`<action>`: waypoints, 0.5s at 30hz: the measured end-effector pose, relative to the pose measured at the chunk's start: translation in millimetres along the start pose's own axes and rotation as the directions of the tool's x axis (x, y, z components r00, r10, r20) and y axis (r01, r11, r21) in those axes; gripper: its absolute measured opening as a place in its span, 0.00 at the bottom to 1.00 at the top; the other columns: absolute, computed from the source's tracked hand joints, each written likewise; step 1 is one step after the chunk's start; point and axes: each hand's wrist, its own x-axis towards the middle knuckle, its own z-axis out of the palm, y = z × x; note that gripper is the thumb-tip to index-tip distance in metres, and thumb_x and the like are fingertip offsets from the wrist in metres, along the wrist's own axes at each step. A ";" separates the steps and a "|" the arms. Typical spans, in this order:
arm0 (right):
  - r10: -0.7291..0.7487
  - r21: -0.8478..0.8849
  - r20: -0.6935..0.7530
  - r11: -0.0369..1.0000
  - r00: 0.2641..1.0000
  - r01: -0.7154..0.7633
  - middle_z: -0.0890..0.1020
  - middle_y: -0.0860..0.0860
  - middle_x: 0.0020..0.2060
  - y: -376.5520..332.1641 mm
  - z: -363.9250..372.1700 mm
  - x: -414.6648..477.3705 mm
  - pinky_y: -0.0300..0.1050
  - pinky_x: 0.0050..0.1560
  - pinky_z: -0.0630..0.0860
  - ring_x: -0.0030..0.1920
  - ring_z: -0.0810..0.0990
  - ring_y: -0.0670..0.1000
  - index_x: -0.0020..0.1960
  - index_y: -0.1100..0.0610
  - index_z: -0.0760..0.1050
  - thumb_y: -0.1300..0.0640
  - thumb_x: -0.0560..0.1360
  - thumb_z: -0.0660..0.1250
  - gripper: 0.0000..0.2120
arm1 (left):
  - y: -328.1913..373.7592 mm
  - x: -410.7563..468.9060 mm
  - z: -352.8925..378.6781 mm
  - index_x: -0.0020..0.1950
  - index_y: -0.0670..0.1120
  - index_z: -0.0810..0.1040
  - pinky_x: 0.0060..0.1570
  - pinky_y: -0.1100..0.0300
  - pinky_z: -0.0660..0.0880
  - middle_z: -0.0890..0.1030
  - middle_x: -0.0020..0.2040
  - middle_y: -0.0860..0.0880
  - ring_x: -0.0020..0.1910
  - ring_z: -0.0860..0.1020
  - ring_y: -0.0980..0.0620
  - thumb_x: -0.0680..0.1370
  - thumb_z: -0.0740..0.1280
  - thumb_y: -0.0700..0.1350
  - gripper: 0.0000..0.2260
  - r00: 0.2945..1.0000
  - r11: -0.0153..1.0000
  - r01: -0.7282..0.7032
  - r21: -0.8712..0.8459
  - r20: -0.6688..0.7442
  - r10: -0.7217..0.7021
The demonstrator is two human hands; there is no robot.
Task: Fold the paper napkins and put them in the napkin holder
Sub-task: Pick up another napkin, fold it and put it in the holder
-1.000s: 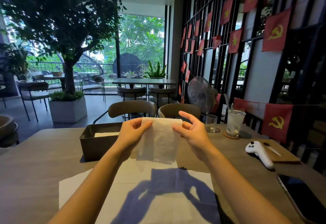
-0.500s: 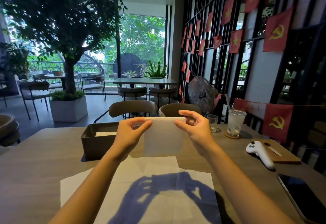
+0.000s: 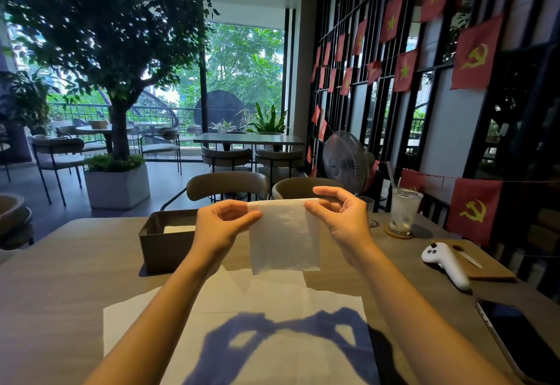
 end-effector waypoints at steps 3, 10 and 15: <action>-0.047 -0.003 -0.027 0.999 0.999 0.047 0.84 0.50 0.44 0.5 1.2 -0.3 0.32 0.38 0.79 0.46 0.82 0.47 0.51 0.54 0.79 0.62 0.69 0.75 0.12 | 1.5 -0.4 -0.2 0.41 0.45 0.80 0.49 0.50 0.81 0.83 0.47 0.41 0.48 0.82 0.44 0.69 0.73 0.37 0.05 1.000 0.999 -0.003 -0.041 0.010 0.003; -0.098 -0.066 -0.072 0.993 0.993 0.093 0.82 0.47 0.42 -2.1 4.4 -1.6 0.40 0.46 0.80 0.45 0.80 0.47 0.49 0.53 0.80 0.60 0.70 0.75 0.10 | 6.6 0.3 -1.8 0.59 0.47 0.75 0.44 0.57 0.81 0.81 0.52 0.43 0.53 0.80 0.47 0.72 0.71 0.39 0.17 0.974 0.992 0.125 -0.031 0.192 -0.117; -0.120 -0.112 0.001 0.986 0.993 0.119 0.83 0.50 0.43 -6.1 5.4 -1.1 0.30 0.38 0.78 0.44 0.80 0.46 0.51 0.56 0.80 0.60 0.69 0.76 0.12 | 11.5 -3.8 1.1 0.54 0.49 0.80 0.42 0.60 0.80 0.83 0.50 0.47 0.50 0.82 0.51 0.73 0.69 0.44 0.10 0.881 0.985 0.134 0.104 0.443 -0.167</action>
